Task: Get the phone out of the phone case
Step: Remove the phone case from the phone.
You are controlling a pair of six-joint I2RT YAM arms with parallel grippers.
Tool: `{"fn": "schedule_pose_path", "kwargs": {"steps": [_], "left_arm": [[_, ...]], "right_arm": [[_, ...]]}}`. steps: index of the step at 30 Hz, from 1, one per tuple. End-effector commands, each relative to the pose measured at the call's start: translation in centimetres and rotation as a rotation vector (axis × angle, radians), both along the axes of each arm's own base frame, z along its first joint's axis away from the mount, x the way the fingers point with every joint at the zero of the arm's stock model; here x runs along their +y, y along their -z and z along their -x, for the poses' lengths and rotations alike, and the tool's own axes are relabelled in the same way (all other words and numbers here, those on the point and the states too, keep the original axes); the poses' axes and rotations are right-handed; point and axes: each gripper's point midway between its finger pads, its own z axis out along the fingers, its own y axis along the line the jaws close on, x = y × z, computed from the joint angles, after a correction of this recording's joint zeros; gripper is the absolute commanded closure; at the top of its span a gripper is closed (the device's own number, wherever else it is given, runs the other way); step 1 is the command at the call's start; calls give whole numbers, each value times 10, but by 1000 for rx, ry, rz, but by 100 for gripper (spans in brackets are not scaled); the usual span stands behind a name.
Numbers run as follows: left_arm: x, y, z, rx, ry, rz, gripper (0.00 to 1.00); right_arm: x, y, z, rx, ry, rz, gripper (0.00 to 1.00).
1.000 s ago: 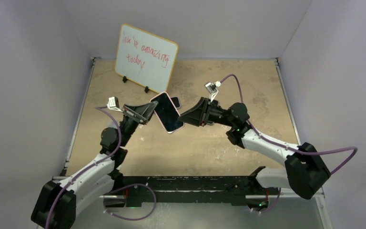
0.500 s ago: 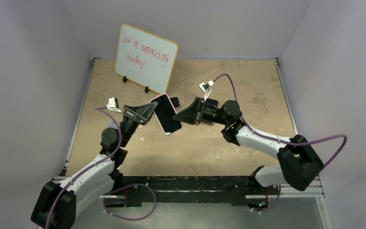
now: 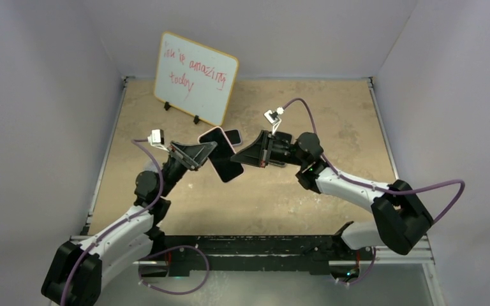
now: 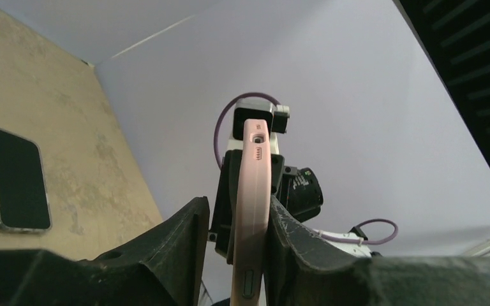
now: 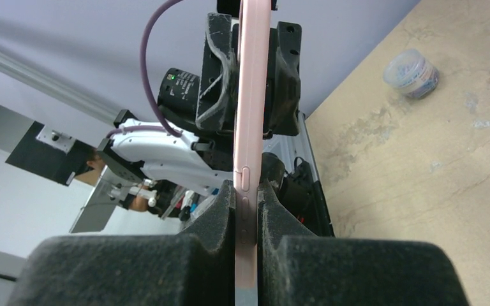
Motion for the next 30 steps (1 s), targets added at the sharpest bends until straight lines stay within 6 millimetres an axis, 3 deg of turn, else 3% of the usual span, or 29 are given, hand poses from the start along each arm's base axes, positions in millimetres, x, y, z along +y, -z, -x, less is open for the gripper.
{"fn": "schedule_pose_path", "kwargs": {"steps": [1, 4, 9, 12, 16, 19, 27, 30], "left_arm": [[-23, 5, 22, -41, 165, -100, 62], [-27, 7, 26, -53, 199, -127, 63], [-25, 1, 27, -65, 189, -113, 100], [-21, 1, 24, -45, 164, -83, 100], [-10, 4, 18, 8, 107, 6, 100], [-2, 3, 15, 30, 79, 67, 100], [10, -17, 11, 13, 32, 166, 100], [12, -27, 12, -10, 27, 180, 100]], "right_arm": [[-11, -68, 10, -175, -24, -147, 100], [-14, -70, 8, -174, -23, -145, 100], [-14, -70, 7, -177, -27, -135, 100], [-17, -69, 6, -186, 1, -134, 96], [-27, -57, -3, -187, 124, -103, 66], [-36, -54, -10, -193, 214, -87, 56], [-41, -45, -1, -159, 211, -118, 54], [-44, -38, -7, -152, 257, -85, 53]]}}
